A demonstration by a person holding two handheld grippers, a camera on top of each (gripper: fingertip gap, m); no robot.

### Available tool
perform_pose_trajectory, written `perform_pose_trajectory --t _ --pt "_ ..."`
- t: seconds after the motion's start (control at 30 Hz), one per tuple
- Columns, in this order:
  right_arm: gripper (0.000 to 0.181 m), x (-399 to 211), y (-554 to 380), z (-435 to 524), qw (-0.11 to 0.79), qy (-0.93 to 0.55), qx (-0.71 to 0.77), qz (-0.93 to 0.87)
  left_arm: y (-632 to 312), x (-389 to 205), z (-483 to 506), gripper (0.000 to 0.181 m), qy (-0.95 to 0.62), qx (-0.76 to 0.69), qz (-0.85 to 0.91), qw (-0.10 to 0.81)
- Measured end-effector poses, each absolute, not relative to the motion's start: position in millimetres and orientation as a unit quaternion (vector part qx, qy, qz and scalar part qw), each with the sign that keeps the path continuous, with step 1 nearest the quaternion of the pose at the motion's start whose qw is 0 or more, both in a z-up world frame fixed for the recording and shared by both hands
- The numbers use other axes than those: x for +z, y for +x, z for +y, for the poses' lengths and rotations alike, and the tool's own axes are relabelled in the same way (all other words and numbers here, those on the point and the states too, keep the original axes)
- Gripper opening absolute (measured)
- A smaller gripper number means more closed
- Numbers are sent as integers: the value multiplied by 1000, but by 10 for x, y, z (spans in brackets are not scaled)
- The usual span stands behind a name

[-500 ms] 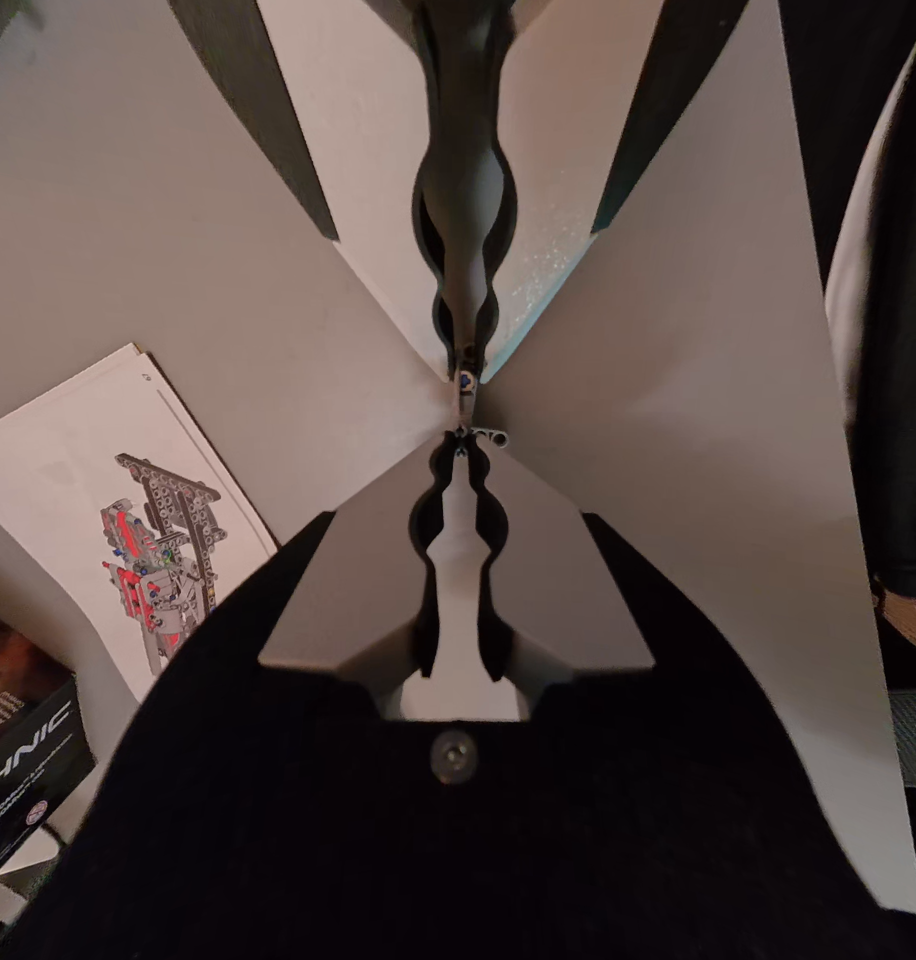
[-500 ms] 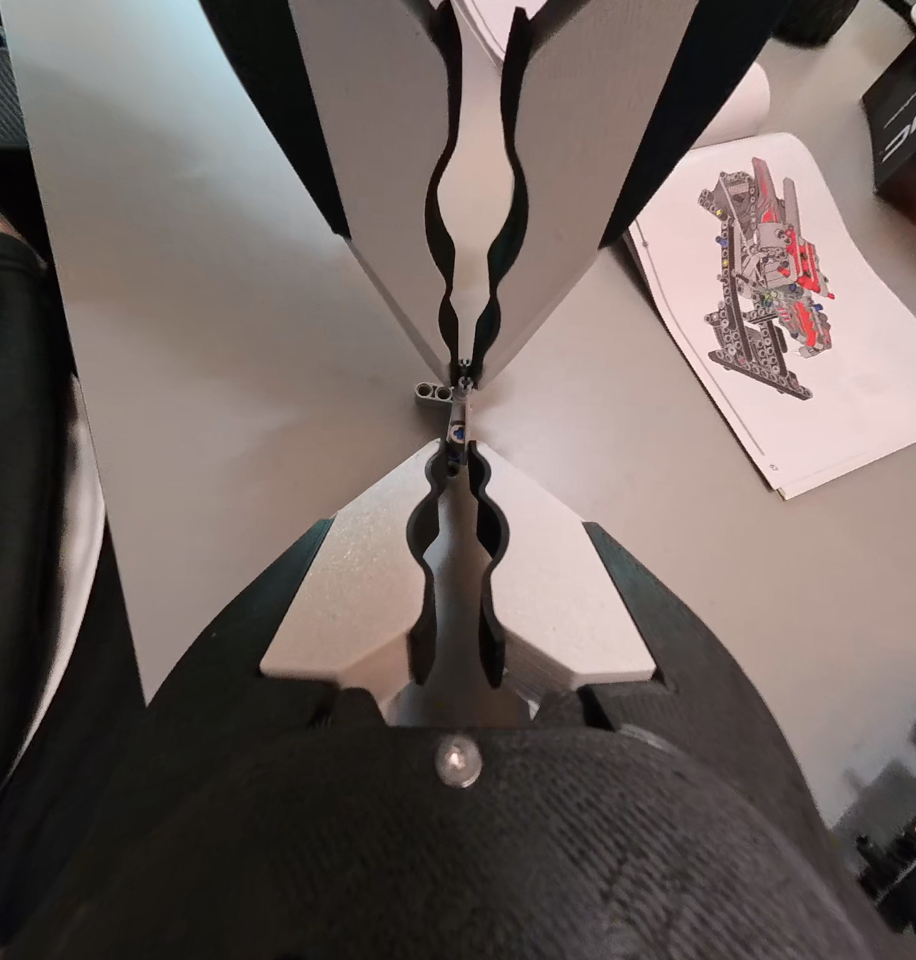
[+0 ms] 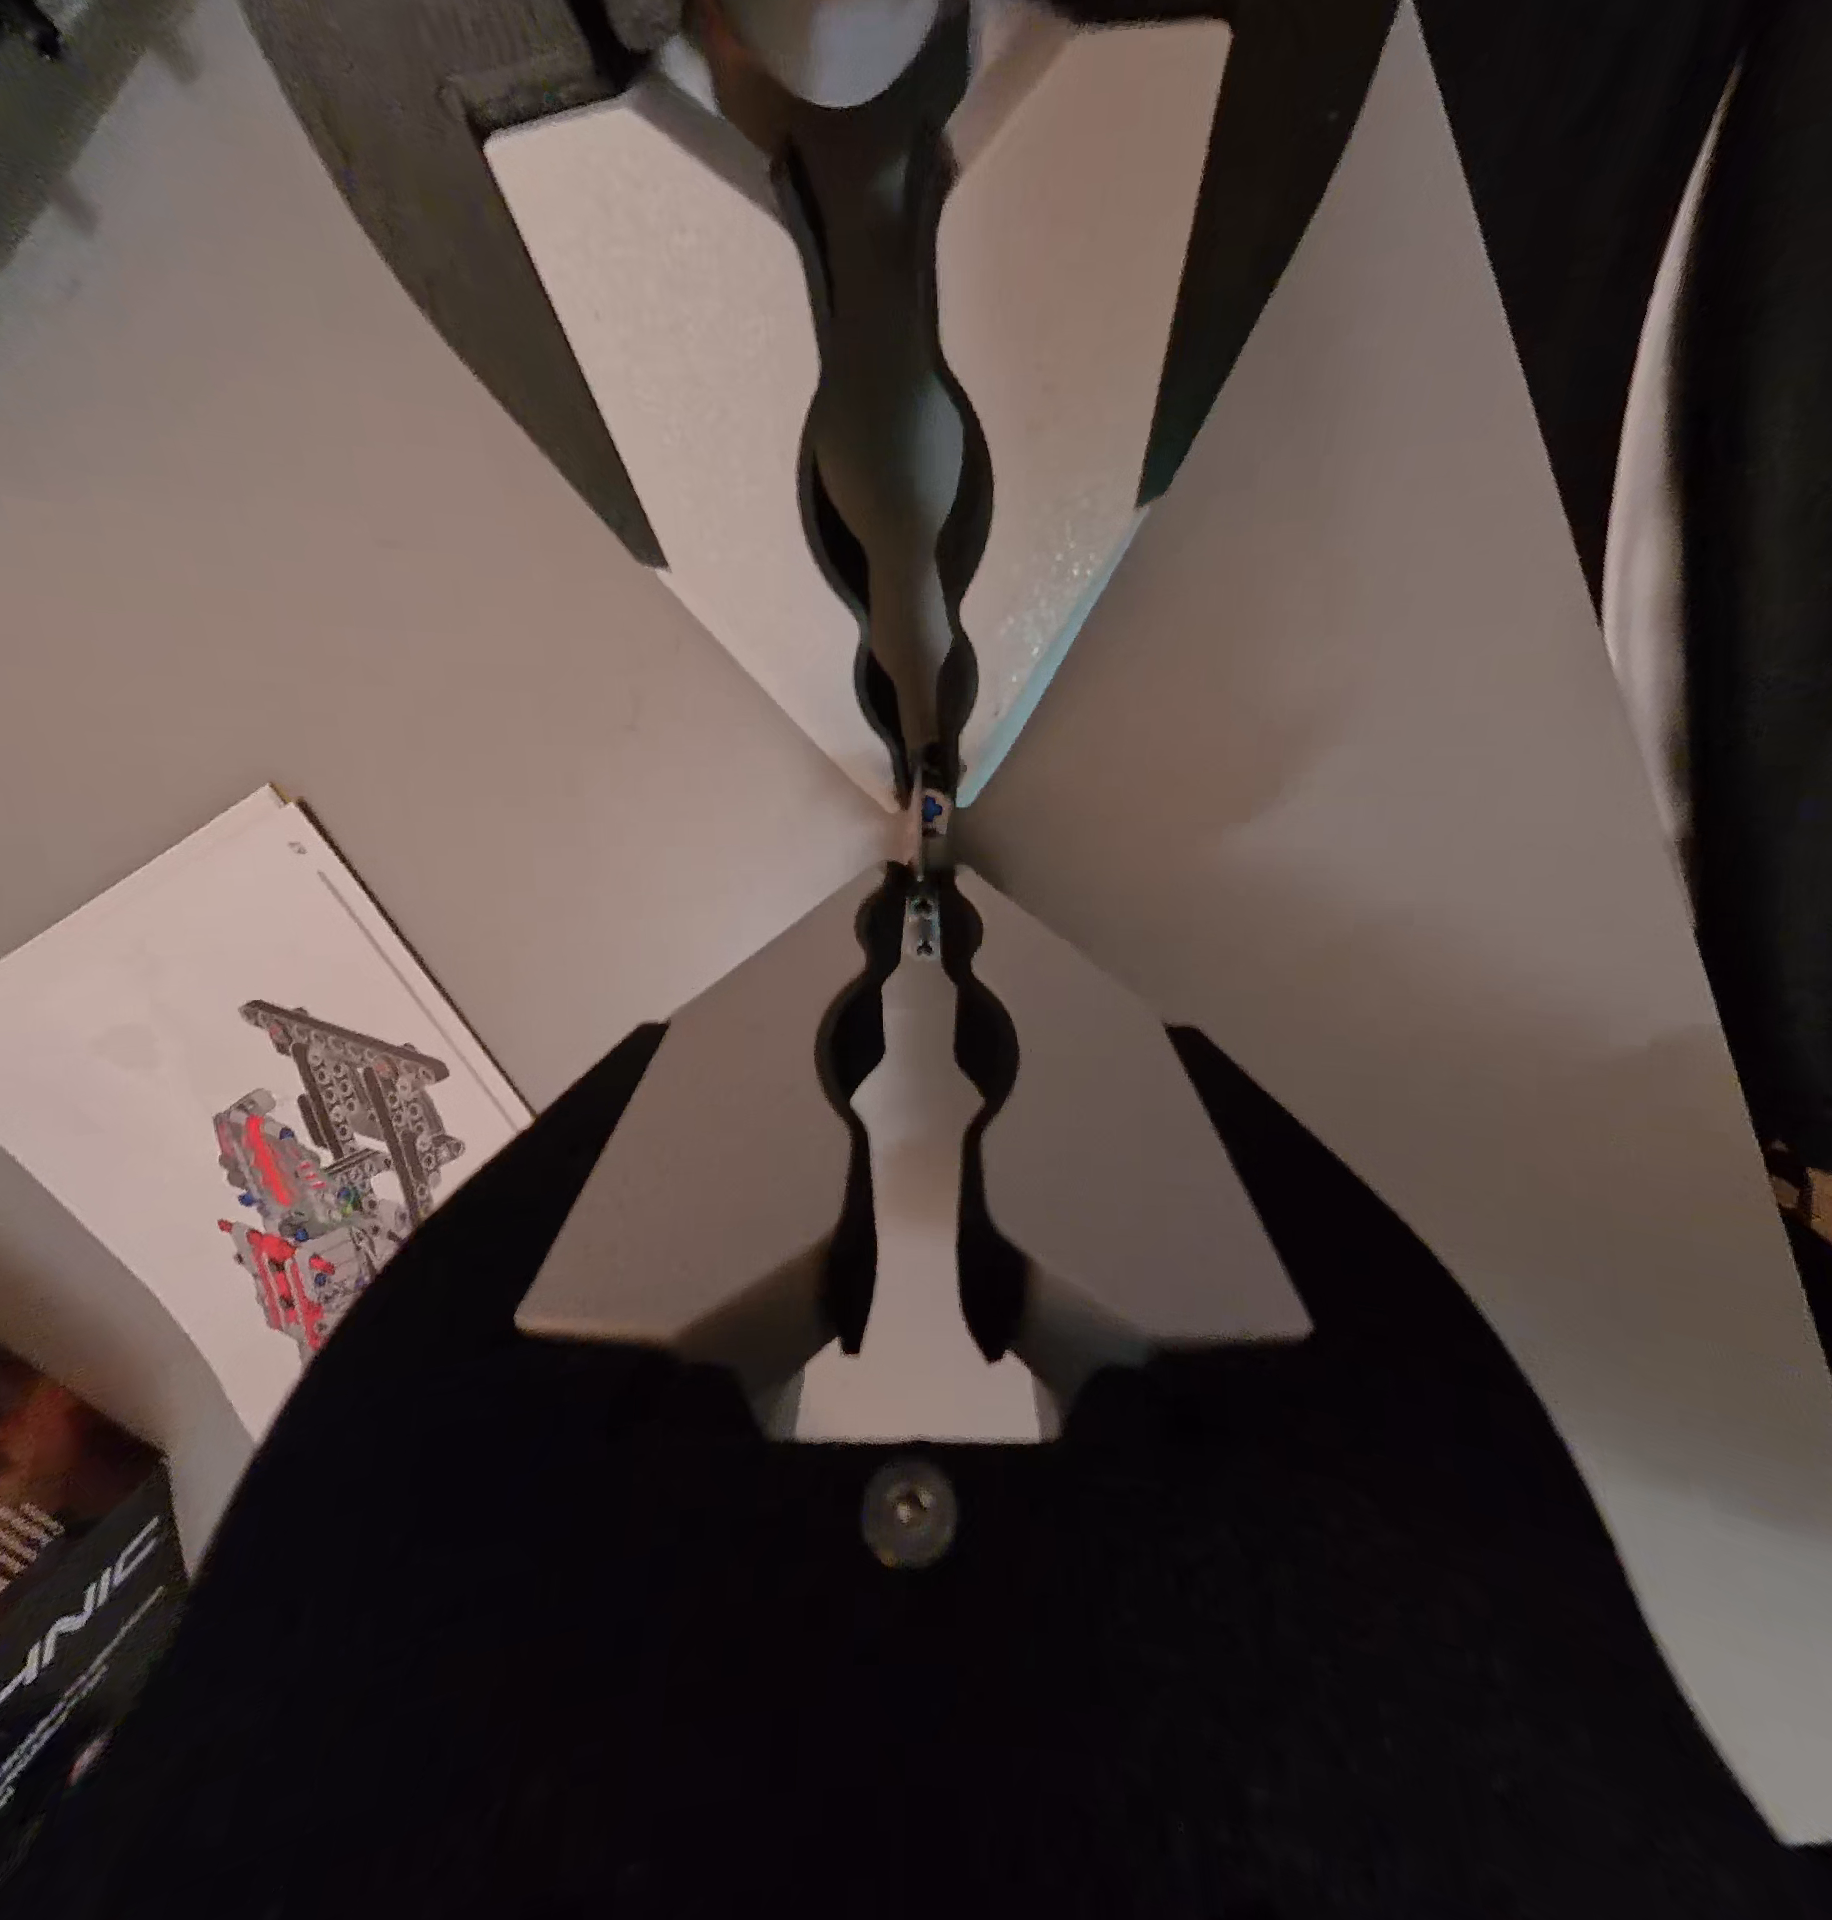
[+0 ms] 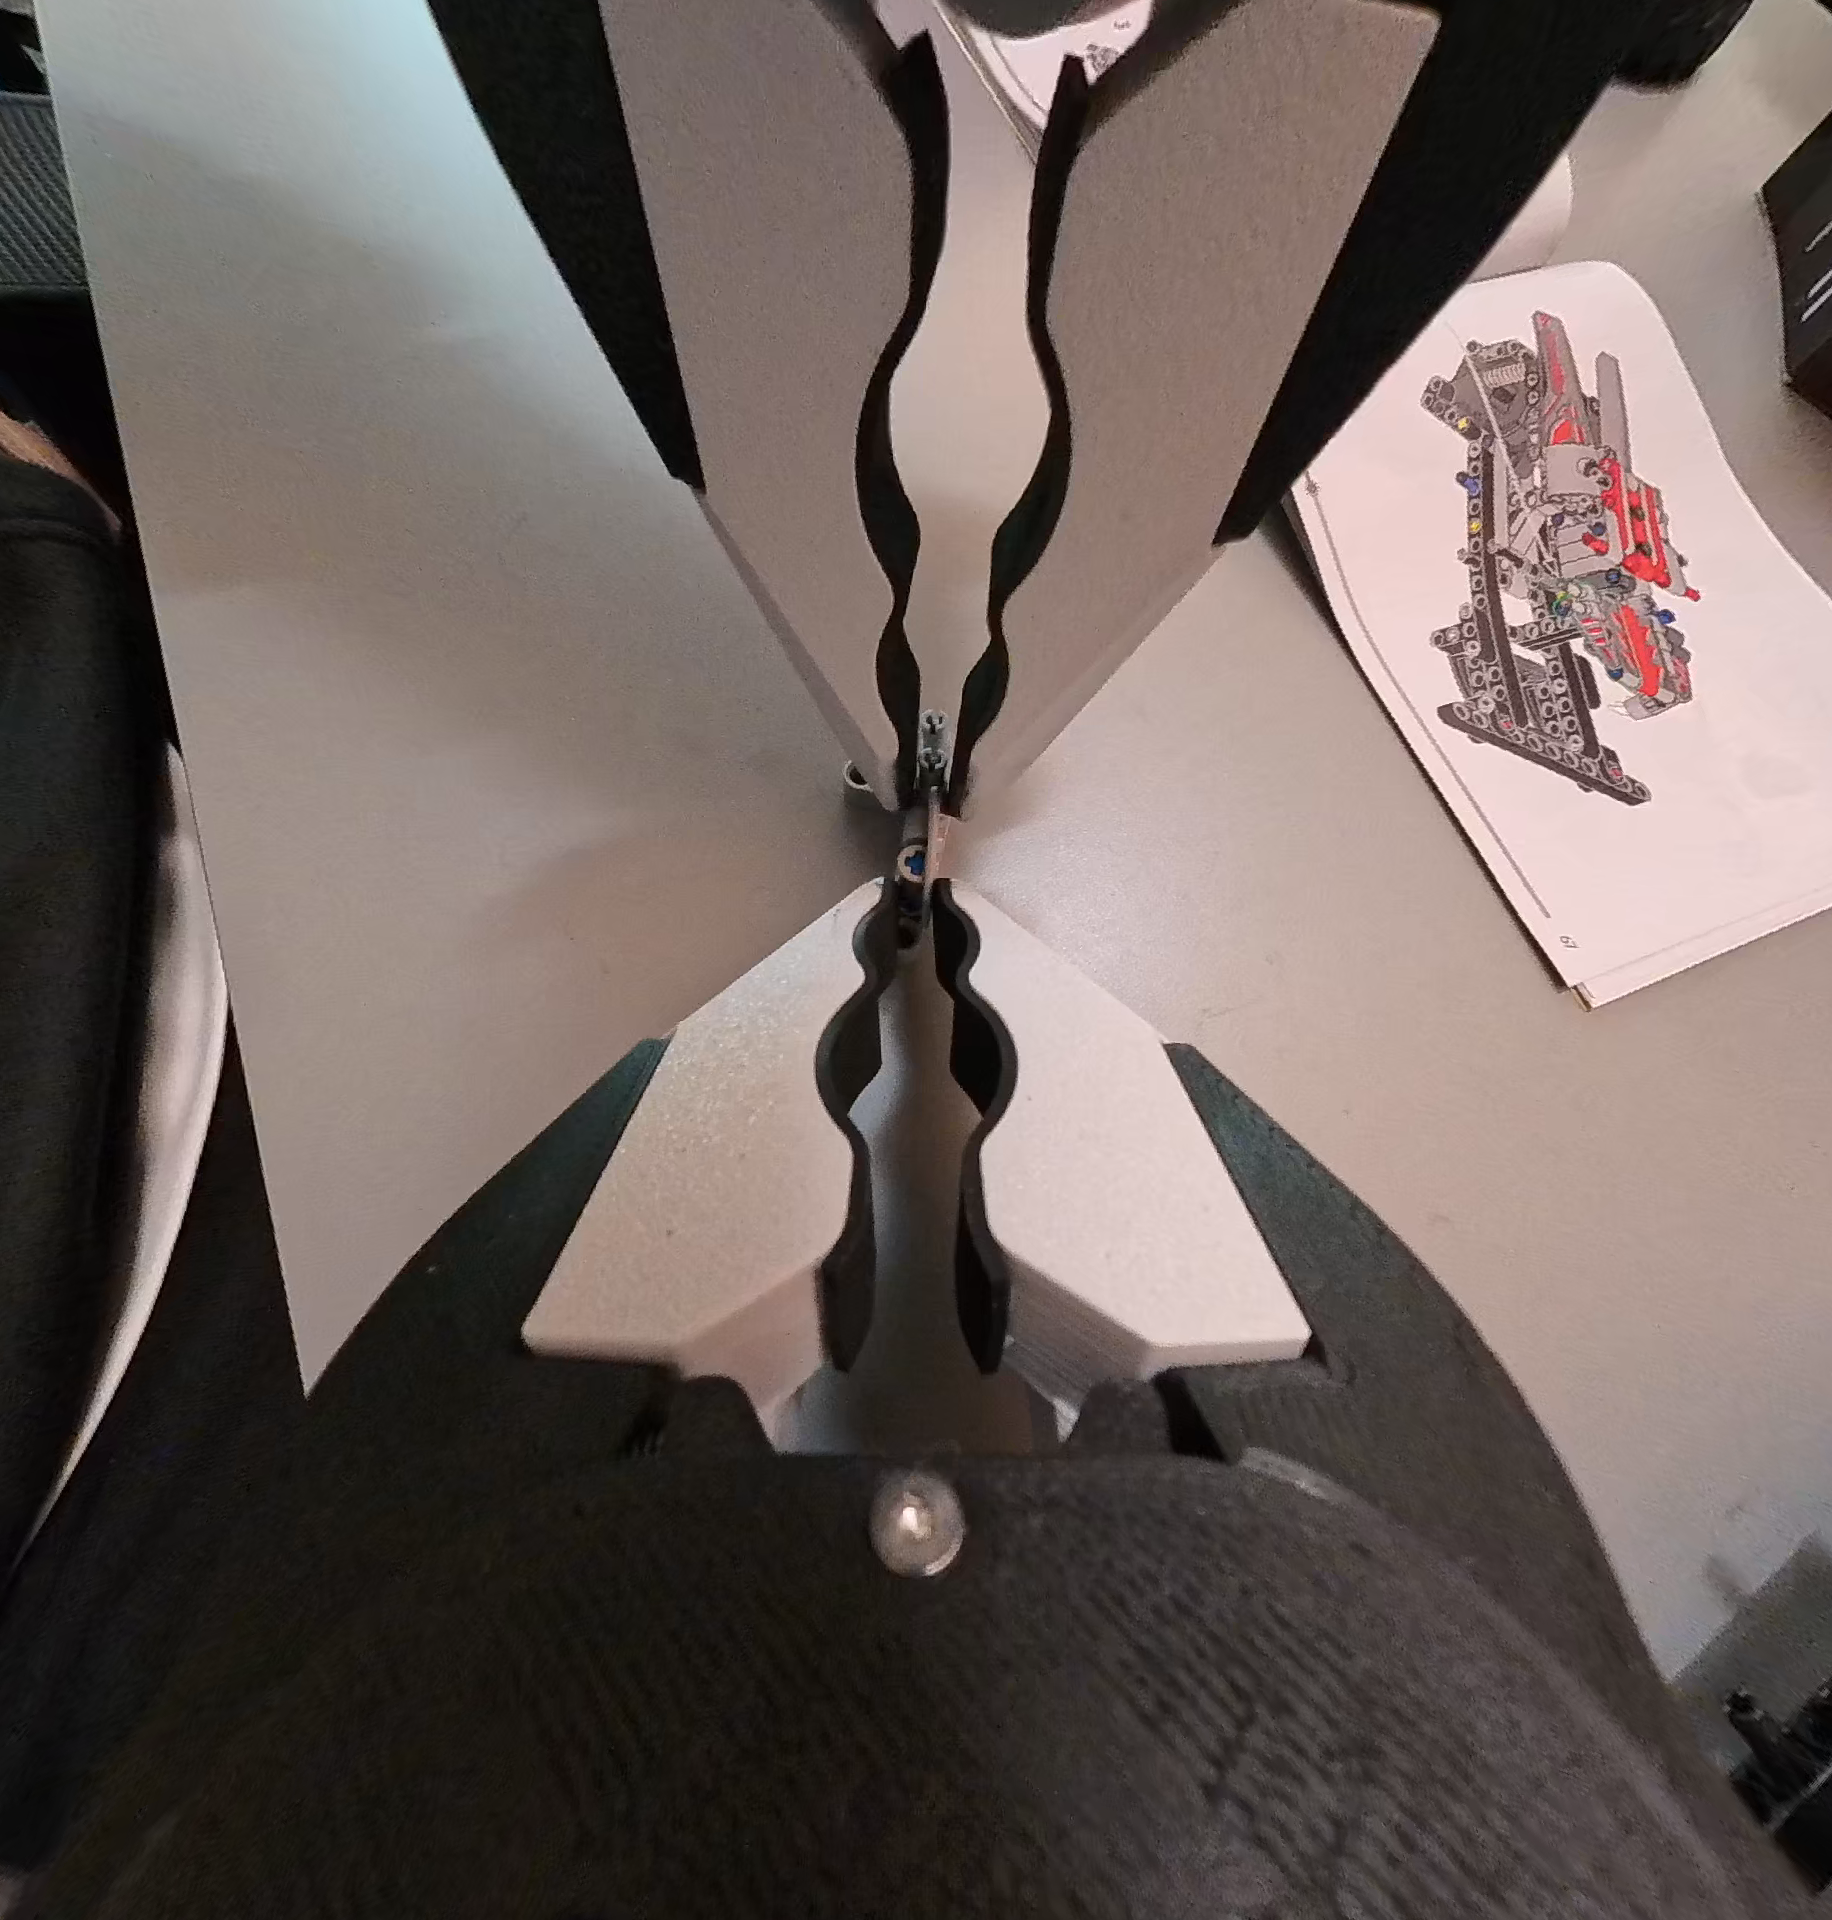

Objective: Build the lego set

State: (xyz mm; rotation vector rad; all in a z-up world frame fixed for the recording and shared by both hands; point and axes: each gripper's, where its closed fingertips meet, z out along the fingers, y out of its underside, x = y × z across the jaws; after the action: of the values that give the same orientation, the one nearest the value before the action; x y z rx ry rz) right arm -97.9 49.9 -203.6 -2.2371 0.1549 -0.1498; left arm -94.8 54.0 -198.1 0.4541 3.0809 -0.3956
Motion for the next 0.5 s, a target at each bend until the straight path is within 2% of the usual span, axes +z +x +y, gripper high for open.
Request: perform_pose_trajectory --t 0.17,0.23,0.5 --pt "12 -1965 -971 492 453 -887 -56 67 -943 -1986 526 4 155 -117 981 -13" --pt "6 -1968 -987 495 453 -887 -52 65 -941 -1988 523 4 159 -112 981 -16" --pt "6 -2028 -982 477 435 -894 -70 78 -948 -1999 492 4 198 -114 973 -38"
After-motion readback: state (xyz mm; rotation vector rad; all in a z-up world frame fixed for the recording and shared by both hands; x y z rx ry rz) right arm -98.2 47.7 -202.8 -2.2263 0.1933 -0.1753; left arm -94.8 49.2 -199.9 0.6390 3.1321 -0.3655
